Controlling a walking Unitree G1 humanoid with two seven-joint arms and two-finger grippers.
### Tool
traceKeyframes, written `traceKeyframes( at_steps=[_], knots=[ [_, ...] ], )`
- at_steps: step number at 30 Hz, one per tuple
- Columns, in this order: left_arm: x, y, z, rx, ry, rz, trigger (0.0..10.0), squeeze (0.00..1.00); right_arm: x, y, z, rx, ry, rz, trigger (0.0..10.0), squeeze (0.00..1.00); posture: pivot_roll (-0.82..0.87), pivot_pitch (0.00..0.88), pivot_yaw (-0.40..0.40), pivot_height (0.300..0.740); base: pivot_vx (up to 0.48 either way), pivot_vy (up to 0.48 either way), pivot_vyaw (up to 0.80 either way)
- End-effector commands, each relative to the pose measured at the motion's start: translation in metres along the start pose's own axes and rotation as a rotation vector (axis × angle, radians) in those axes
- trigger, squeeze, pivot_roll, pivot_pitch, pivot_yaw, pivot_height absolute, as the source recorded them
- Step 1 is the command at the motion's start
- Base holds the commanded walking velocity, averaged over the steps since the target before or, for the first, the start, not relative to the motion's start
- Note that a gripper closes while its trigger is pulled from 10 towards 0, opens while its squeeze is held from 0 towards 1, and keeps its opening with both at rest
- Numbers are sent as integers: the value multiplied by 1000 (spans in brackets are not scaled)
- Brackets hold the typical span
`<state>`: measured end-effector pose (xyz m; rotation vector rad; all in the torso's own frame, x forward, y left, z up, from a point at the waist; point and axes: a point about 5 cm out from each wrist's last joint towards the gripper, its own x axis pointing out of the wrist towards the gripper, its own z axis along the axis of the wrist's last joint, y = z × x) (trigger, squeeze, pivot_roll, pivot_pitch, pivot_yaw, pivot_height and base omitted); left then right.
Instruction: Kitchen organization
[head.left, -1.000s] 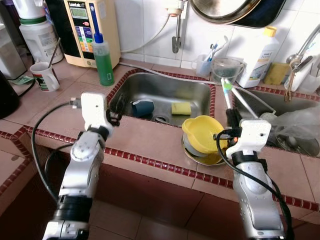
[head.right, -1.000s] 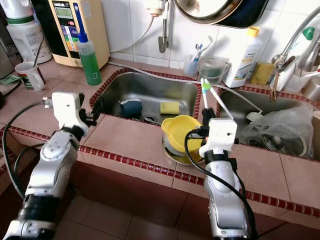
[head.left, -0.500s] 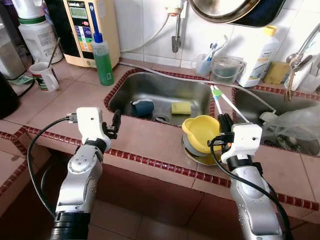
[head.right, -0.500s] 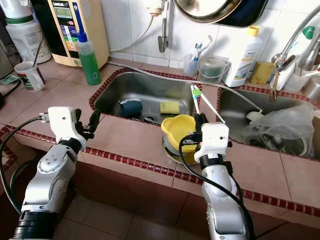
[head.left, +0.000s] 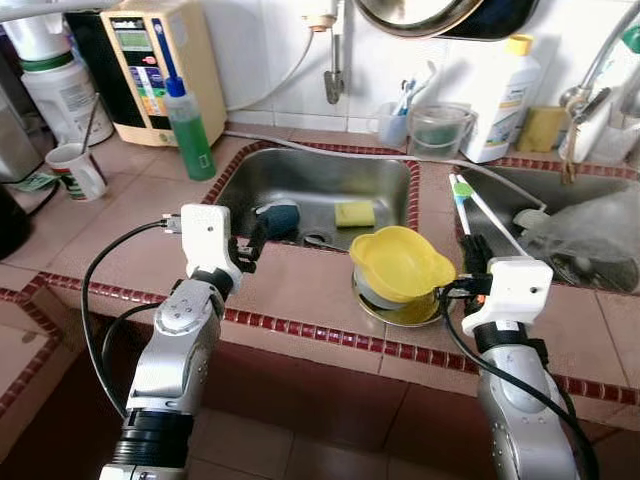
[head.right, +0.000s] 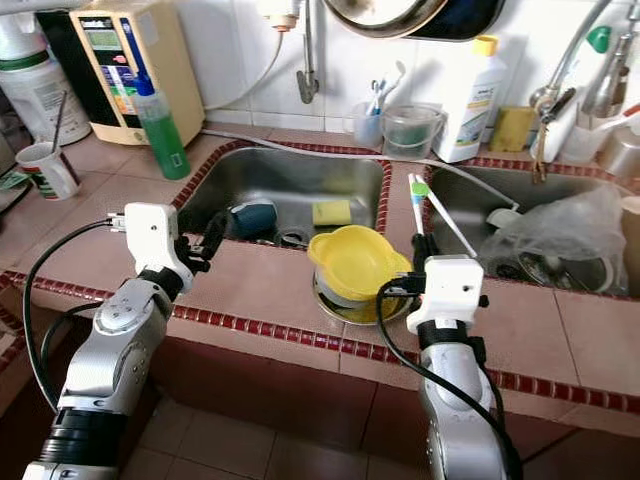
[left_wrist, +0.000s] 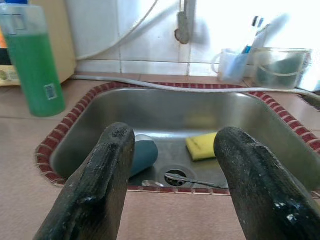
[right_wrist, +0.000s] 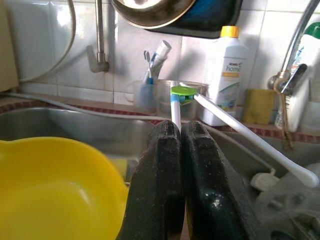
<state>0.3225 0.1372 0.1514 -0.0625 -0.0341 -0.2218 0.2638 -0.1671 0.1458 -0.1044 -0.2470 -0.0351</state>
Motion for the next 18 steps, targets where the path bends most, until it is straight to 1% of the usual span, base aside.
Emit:
traceKeyframes(
  at_steps=[1,6,9,13,18],
  knots=[
    [2,1,1,11,4,-4,10000,0,4,4,6,4,-17,17,10000,0,-96,0,79,740,0,0,0],
    [2,5,5,23,-9,1,10000,0,10,4,12,8,-42,41,10000,0,-73,0,59,740,0,0,0],
    [1,7,10,47,-30,-4,10000,0,16,1,22,9,-73,47,10000,0,-64,0,50,740,0,0,0],
    [-4,8,11,72,-54,7,10000,0,15,0,21,3,-70,59,10000,0,-49,0,38,740,0,0,0],
    [-8,8,9,68,-47,8,10000,0,15,-1,19,-10,-66,71,10000,0,-41,0,30,740,0,0,0]
  ],
)
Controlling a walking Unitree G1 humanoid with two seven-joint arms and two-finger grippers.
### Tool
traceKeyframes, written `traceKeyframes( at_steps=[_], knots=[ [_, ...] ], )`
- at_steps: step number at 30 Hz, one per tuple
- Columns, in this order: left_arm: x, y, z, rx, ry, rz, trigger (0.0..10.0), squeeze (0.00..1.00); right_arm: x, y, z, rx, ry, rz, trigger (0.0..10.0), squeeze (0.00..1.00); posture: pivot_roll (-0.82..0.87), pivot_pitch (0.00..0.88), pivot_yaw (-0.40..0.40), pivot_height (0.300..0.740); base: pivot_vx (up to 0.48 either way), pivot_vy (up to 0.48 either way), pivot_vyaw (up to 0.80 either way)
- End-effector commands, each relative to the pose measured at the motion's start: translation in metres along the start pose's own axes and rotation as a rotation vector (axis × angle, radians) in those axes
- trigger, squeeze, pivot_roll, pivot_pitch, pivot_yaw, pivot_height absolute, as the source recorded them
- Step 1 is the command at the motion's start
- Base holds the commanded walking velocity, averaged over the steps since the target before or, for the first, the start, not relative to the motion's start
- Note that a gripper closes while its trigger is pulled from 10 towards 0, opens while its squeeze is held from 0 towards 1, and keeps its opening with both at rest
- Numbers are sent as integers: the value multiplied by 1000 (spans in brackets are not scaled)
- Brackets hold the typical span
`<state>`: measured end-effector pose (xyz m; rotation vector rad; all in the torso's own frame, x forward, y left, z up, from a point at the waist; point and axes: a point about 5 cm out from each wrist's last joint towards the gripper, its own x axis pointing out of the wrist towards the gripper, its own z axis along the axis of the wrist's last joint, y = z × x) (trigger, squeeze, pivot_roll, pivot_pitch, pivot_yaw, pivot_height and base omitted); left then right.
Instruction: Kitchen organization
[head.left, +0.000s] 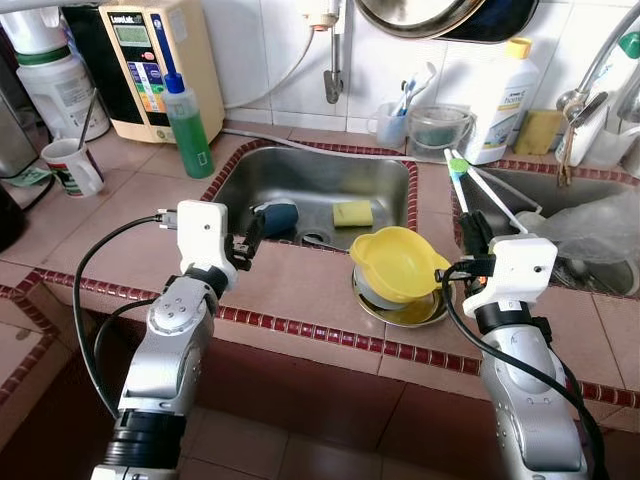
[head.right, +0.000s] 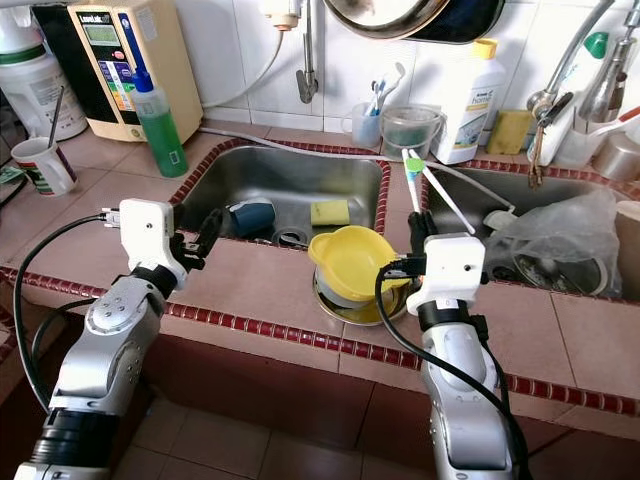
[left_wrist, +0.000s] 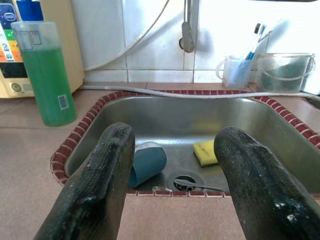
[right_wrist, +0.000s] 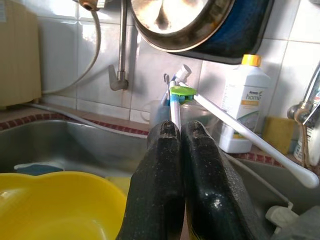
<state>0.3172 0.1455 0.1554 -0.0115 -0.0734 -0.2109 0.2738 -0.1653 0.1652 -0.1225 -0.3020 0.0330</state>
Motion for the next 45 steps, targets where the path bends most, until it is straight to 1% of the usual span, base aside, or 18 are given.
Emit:
traceKeyframes(
  at_steps=[1,4,10,12,16,22,45],
  knots=[
    [-2,1,3,11,-7,-9,10000,0,3,-2,3,-3,-7,9,10000,0,-38,0,28,740,0,0,0],
    [-1,2,4,0,-3,-12,10000,0,6,-4,5,-7,-13,20,10000,0,-32,0,22,740,0,0,0],
    [0,5,9,11,-19,-9,10000,0,10,-3,11,-12,-29,44,10000,0,-26,0,17,740,0,0,0],
    [-1,6,9,-6,-12,-5,10000,0,11,-1,14,-8,-39,62,10000,0,-21,0,16,740,0,0,0],
    [-2,5,11,-1,-16,-9,10000,0,11,7,17,5,-46,119,10000,0,-14,0,11,740,0,0,0],
    [-2,5,12,-10,-18,-8,10000,0,11,12,18,10,-43,144,10000,0,-10,0,9,740,277,0,0],
    [0,4,15,-17,-16,-14,10000,0,8,12,17,11,-28,147,10000,0,-17,0,14,740,284,0,0]
  ],
)
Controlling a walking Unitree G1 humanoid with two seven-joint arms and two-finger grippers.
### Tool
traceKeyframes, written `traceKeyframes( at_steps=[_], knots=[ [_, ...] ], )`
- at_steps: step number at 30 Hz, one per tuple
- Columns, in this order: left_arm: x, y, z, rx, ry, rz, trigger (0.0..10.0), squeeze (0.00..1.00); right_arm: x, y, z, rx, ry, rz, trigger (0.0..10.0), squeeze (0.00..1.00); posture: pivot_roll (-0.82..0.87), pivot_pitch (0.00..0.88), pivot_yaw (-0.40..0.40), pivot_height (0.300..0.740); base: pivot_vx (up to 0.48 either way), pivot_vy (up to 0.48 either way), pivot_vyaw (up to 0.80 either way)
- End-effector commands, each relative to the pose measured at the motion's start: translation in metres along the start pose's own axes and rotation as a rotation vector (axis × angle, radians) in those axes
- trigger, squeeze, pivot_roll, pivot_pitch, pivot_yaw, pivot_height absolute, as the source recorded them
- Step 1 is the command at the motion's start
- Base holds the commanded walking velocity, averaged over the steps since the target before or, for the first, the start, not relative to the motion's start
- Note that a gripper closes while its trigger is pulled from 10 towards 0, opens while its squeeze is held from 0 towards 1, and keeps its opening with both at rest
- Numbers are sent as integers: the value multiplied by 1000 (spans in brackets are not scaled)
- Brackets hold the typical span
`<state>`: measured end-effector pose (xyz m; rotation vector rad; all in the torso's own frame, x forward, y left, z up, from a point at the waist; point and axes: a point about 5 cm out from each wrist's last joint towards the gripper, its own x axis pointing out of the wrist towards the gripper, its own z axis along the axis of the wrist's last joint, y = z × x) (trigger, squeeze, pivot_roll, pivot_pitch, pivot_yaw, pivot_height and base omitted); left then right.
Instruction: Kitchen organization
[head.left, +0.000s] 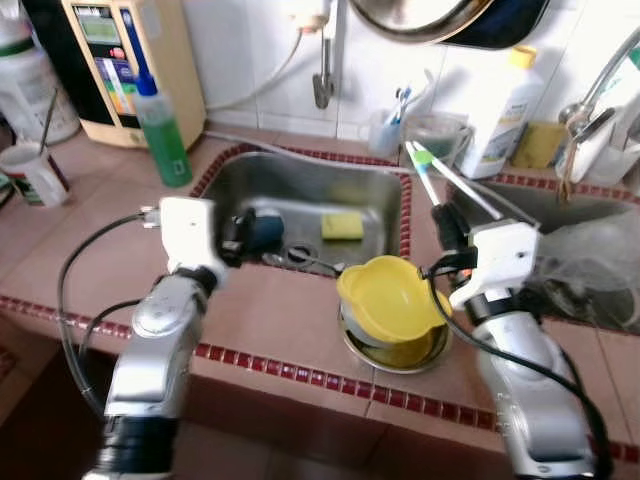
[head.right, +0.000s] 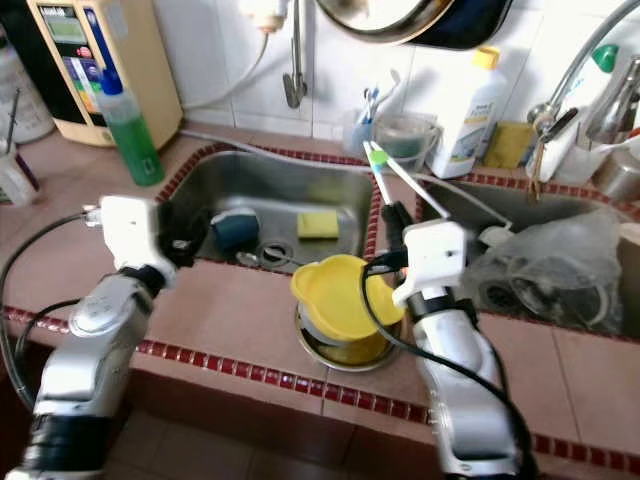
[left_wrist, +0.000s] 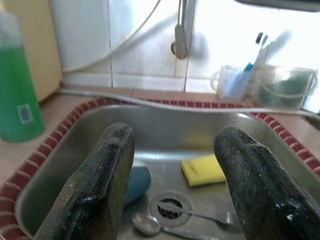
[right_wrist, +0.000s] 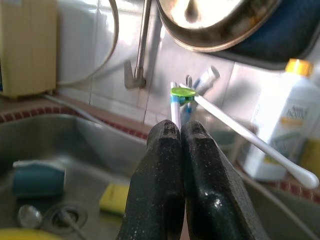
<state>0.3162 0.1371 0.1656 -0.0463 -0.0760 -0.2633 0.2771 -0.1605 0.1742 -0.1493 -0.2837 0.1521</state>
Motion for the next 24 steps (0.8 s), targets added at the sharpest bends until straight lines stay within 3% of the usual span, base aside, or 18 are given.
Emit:
traceKeyframes(
  at_steps=[1,8,16,21,24],
  knots=[
    [-2,12,6,20,-10,37,10000,0,3,8,9,18,-41,25,10000,0,-16,0,15,740,285,0,0],
    [-2,12,6,22,-11,35,10000,0,4,8,17,43,-81,26,10000,0,-14,0,15,740,283,0,0],
    [-3,8,8,16,-21,6,10000,0,7,-4,20,42,-80,-8,10000,0,-12,0,16,740,169,0,0],
    [-4,3,10,39,-34,-26,10000,0,9,-23,20,49,-62,-49,10000,0,-13,0,20,740,0,0,0],
    [-4,-4,11,45,-31,-93,10000,0,11,-46,19,41,-46,-106,10000,0,-13,0,22,740,0,0,0]
  ],
)
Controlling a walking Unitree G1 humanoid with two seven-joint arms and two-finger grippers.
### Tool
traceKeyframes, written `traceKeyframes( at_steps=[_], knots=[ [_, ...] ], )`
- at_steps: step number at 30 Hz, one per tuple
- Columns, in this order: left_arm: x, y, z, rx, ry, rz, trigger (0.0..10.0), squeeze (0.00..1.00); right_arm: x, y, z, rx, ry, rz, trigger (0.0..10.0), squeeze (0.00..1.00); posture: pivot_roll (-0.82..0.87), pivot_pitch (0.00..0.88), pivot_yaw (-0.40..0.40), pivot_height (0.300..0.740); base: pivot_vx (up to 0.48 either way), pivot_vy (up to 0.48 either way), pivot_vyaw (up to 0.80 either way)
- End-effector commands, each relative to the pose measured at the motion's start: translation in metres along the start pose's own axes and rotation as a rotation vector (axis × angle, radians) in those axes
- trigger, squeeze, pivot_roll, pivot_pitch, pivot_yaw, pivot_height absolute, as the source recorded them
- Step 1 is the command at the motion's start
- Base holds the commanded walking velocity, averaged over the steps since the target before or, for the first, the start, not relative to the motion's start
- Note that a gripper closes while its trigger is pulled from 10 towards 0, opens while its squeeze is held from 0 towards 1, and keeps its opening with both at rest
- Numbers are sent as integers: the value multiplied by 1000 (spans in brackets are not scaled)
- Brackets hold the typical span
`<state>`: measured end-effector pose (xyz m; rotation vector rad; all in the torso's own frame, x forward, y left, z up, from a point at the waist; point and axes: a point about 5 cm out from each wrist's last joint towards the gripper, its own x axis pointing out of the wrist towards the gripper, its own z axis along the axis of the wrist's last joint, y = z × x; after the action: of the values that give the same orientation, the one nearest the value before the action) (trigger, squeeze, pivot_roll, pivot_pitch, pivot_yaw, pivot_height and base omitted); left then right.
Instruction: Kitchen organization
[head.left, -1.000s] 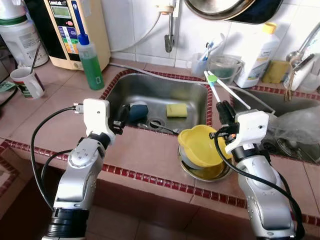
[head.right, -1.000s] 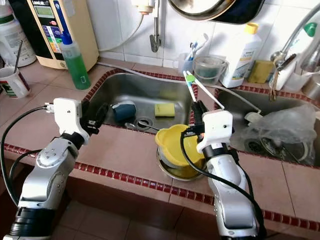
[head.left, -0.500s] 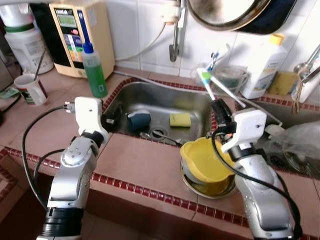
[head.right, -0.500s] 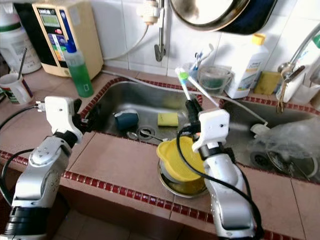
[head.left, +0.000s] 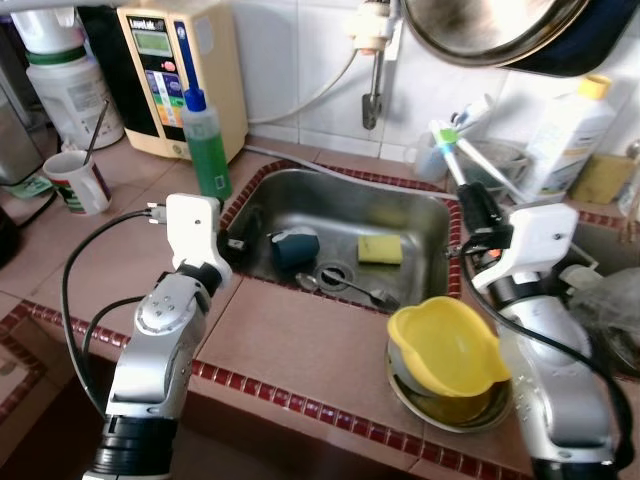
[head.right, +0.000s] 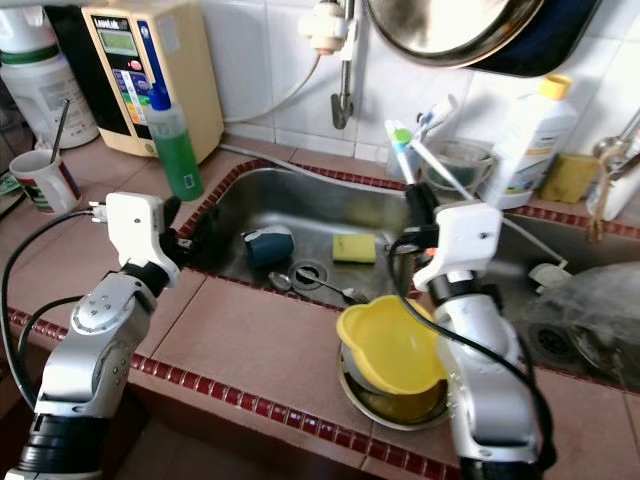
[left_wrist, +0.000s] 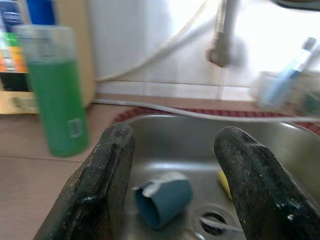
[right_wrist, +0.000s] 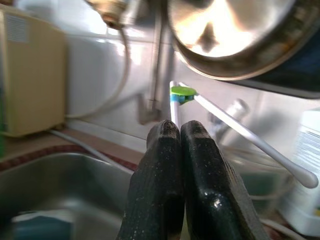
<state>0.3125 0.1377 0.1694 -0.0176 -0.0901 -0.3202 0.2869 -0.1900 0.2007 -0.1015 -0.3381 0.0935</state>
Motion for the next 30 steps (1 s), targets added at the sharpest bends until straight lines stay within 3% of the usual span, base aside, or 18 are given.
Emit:
traceKeyframes(
  at_steps=[1,7,17,21,30],
  knots=[
    [-1,-6,8,26,-27,-54,10000,0,2,-16,0,3,11,-47,10000,0,-15,0,22,740,0,0,0],
    [0,-19,17,50,-51,-182,10000,0,12,-33,-4,-6,64,-26,10000,0,-16,0,29,740,0,0,0],
    [-3,-37,29,77,-73,-341,10000,0,27,-33,-18,11,147,131,10000,0,-14,0,48,740,0,0,0],
    [-9,-48,31,74,-72,-409,10000,0,36,-29,-23,107,174,190,10000,0,-9,0,51,740,0,0,0],
    [-13,-57,36,63,-73,-453,10000,0,52,-18,-31,236,208,268,10000,0,-6,1,56,740,0,0,0]
  ],
)
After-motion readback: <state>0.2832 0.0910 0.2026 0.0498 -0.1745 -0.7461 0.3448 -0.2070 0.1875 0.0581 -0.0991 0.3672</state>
